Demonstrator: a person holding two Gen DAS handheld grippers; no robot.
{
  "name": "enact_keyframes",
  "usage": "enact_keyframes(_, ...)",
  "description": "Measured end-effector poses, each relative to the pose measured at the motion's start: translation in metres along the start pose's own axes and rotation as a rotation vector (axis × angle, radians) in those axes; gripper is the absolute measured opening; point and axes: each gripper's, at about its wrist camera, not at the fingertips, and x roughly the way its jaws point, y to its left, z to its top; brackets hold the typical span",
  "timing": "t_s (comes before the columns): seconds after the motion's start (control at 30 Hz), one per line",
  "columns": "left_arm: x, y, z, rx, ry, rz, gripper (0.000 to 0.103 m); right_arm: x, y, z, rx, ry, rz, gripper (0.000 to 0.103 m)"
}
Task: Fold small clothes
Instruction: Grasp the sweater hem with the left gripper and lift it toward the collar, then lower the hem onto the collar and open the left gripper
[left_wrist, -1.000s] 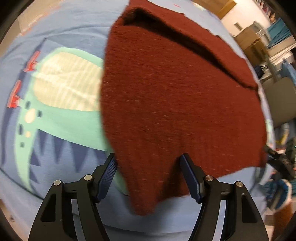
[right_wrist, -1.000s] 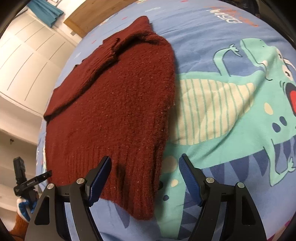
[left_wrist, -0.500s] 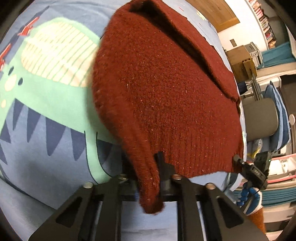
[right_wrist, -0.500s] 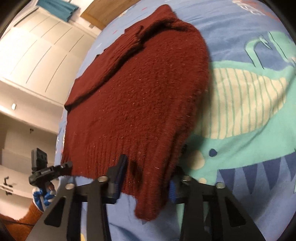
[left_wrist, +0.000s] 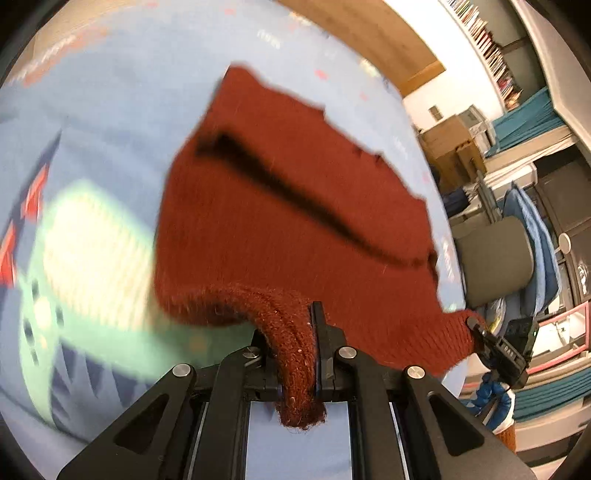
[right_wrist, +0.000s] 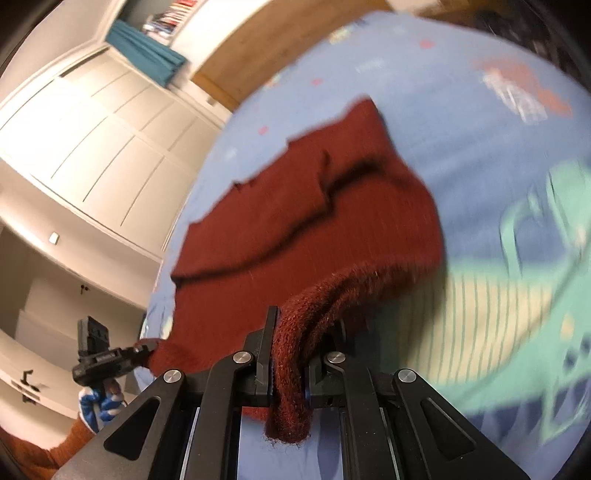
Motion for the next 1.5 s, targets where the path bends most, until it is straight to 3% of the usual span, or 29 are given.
enact_keyframes(0.2,-0.006,-0.018,0.066,0.058,-0.107,0.019,0.008,0.013,0.022,0.073,-0.073,-0.072,-0.046,0.010)
enact_keyframes(0.37,0.017,-0.018,0.113,0.064,-0.148,0.060,0.008,0.048,0.033,0.128,-0.105,-0.102,-0.106,0.010)
enact_keyframes(0.6,0.091,0.007,0.157,0.032,-0.075,0.158,0.009,0.114,0.006,0.179,-0.007,-0.064,-0.182,0.011)
enact_keyframes(0.73,0.116,0.027,0.168,-0.031,-0.030,0.174,0.011,0.141,-0.021,0.182,0.069,-0.018,-0.230,0.013)
enact_keyframes(0.9,0.117,0.048,0.180,-0.120,-0.019,0.091,0.017,0.156,-0.033,0.188,0.105,-0.023,-0.221,0.027)
enact_keyframes(0.97,0.110,0.052,0.185,-0.143,-0.023,0.073,0.025,0.160,-0.034,0.193,0.094,-0.017,-0.224,0.031)
enact_keyframes(1.1,0.090,0.050,0.192,-0.157,-0.036,0.057,0.030,0.158,-0.034,0.203,0.110,-0.034,-0.228,0.054)
enact_keyframes(1.13,0.084,0.047,0.194,-0.147,-0.037,0.064,0.031,0.154,-0.034,0.206,0.117,-0.050,-0.230,0.062)
enact_keyframes(1.27,0.059,0.020,0.198,-0.012,-0.112,0.179,0.042,0.132,-0.028,0.223,0.099,-0.111,-0.244,0.063)
enact_keyframes(1.4,0.049,0.002,0.196,0.048,-0.164,0.238,0.042,0.115,-0.005,0.227,-0.029,-0.118,-0.274,0.063)
enact_keyframes(1.5,0.064,-0.015,0.185,0.134,-0.165,0.309,0.042,0.126,0.013,0.217,-0.143,-0.084,-0.299,0.063)
